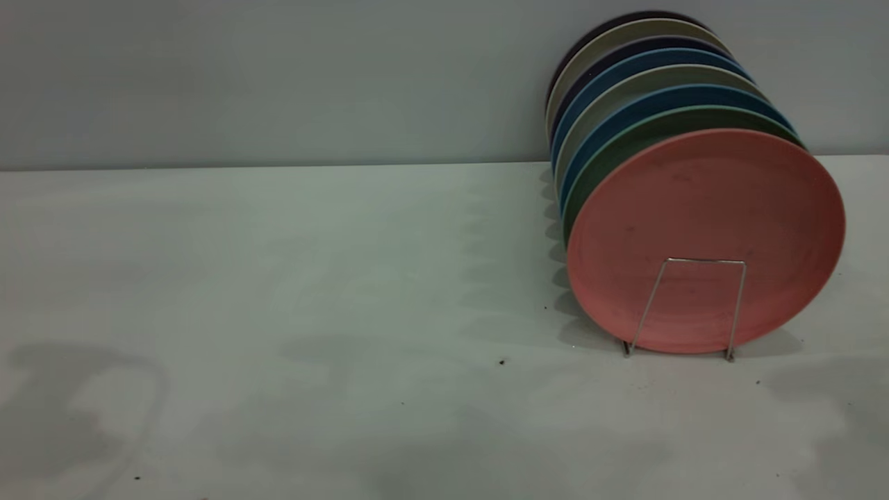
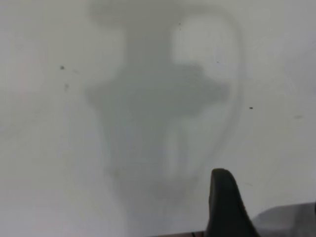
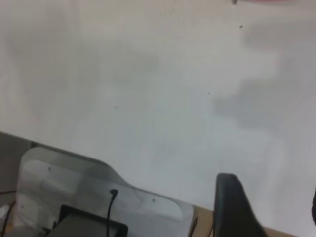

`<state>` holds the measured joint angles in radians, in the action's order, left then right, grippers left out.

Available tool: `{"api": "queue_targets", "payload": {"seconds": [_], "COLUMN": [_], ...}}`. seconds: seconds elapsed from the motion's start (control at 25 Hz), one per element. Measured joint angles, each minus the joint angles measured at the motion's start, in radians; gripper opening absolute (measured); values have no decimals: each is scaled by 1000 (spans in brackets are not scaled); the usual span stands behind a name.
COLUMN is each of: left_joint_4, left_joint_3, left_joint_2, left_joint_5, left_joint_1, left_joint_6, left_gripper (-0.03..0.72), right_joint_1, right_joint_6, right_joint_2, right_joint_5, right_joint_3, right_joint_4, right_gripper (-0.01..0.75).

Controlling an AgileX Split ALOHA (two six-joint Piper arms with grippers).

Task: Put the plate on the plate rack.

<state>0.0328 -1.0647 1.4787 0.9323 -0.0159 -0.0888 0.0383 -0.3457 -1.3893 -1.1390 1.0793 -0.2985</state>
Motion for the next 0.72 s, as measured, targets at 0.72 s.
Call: {"api": "queue_targets", "payload": {"seconds": [0.72], "left_joint_4": [104], "left_joint_3": [323], "left_joint_2": [-928], "left_joint_5": [136], "left_joint_1": [0], "left_joint_6": [-36], "left_gripper": [458], "right_joint_1": [0], "right_joint_6": [-4], "right_joint_2": [873], "right_joint_5": [-101], "right_joint_3": [-352], "right_joint_4": [14], "right_gripper": [402]}}
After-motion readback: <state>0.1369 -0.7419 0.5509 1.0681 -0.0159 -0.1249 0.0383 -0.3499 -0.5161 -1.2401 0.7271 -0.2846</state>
